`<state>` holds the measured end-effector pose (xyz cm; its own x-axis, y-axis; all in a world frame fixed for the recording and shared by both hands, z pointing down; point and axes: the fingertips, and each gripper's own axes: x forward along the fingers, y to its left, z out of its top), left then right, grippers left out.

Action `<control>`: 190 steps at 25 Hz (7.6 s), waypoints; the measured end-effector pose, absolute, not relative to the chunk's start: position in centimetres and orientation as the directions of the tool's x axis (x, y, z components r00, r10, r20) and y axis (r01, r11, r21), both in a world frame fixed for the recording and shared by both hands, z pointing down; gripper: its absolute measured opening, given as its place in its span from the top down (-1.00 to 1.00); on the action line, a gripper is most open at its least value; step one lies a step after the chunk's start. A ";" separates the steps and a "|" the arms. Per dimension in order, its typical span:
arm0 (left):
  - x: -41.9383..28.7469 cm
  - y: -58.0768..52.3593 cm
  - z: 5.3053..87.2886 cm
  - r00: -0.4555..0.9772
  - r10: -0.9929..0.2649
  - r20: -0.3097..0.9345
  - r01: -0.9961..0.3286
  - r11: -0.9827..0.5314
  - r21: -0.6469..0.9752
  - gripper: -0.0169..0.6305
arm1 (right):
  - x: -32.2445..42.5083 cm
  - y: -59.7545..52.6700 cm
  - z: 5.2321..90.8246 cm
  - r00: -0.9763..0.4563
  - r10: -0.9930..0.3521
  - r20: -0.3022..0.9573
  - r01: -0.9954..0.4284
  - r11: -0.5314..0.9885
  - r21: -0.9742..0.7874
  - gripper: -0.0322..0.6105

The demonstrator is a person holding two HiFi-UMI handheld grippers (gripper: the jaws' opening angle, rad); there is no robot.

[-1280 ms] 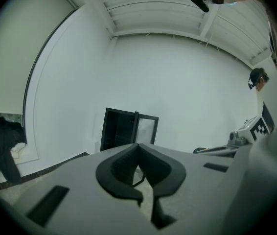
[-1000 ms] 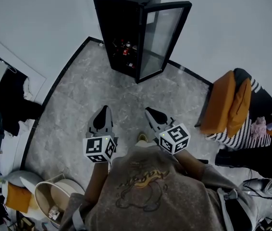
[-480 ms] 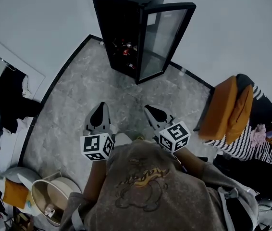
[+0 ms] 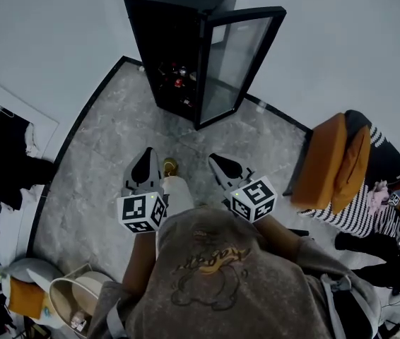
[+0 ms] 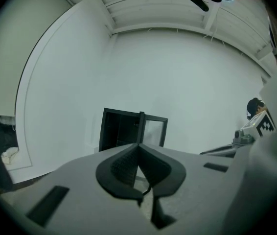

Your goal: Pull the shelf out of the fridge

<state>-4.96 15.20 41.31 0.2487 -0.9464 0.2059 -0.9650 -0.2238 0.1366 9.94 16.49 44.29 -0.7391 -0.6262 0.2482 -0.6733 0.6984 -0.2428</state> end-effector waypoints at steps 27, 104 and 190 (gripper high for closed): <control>-7.9 -2.4 43.4 0.329 -0.908 0.259 -0.943 -0.299 0.147 0.93 | 5.4 1.8 44.7 -0.686 -0.666 0.294 -0.728 0.635 -0.258 0.83; -7.7 -39.7 70.3 0.509 -0.706 0.493 -0.814 -0.208 0.543 0.71 | -1.3 -17.4 51.5 -0.528 -0.720 0.450 -0.848 0.423 -0.319 0.83; -10.2 -37.7 72.2 0.482 -0.866 0.132 -0.066 0.114 0.991 0.91 | 0.5 -11.3 52.0 -0.487 -0.724 0.489 -0.872 0.366 -0.325 0.83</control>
<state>-10.19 -37.70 72.18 0.4821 -0.8662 0.1318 -0.0665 0.1138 0.9913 0.49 -11.33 51.96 -0.4866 -0.7236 0.4895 -0.8719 0.3665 -0.3249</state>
